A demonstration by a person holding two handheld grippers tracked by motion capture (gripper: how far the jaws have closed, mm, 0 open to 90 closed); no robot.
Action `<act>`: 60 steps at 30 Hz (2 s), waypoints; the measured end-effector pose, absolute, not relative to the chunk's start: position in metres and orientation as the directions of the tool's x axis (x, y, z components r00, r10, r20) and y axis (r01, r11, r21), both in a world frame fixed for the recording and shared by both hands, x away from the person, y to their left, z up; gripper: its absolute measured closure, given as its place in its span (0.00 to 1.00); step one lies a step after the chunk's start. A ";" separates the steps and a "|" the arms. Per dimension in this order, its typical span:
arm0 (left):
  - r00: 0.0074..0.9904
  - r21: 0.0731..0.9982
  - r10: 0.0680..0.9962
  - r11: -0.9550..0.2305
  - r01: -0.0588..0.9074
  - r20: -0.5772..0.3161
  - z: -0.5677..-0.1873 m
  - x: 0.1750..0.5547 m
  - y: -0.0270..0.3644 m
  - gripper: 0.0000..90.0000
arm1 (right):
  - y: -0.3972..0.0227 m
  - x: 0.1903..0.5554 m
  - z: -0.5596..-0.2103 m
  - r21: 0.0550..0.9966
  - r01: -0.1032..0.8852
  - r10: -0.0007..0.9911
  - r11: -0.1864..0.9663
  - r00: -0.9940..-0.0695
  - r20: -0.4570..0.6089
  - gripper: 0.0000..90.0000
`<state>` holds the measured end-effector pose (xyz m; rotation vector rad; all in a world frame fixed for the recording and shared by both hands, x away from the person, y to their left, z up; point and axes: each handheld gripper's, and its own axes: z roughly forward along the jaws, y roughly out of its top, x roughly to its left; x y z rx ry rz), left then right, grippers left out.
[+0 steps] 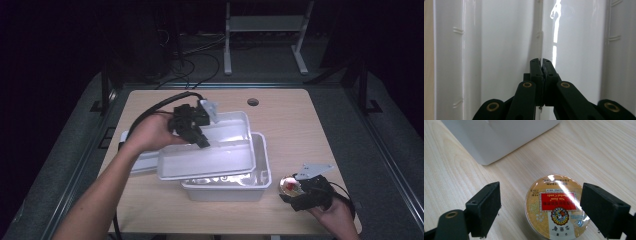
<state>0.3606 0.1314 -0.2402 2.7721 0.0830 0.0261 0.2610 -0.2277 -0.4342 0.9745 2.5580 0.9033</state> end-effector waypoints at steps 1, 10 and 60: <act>0.998 0.360 0.061 -0.931 0.054 0.007 -0.240 0.361 0.131 0.99 | -0.228 0.261 -0.434 0.632 0.509 0.670 0.585 -0.742 -0.022 0.18; 0.988 0.358 0.157 -0.923 0.143 0.012 -0.235 0.349 0.206 0.99 | -0.230 0.262 -0.434 0.634 0.514 0.680 0.578 -0.733 -0.024 0.18; 0.978 0.207 0.175 -0.959 0.195 -0.109 -0.405 0.314 0.287 0.99 | -0.230 0.262 -0.436 0.602 0.524 0.678 0.603 -0.734 -0.040 0.18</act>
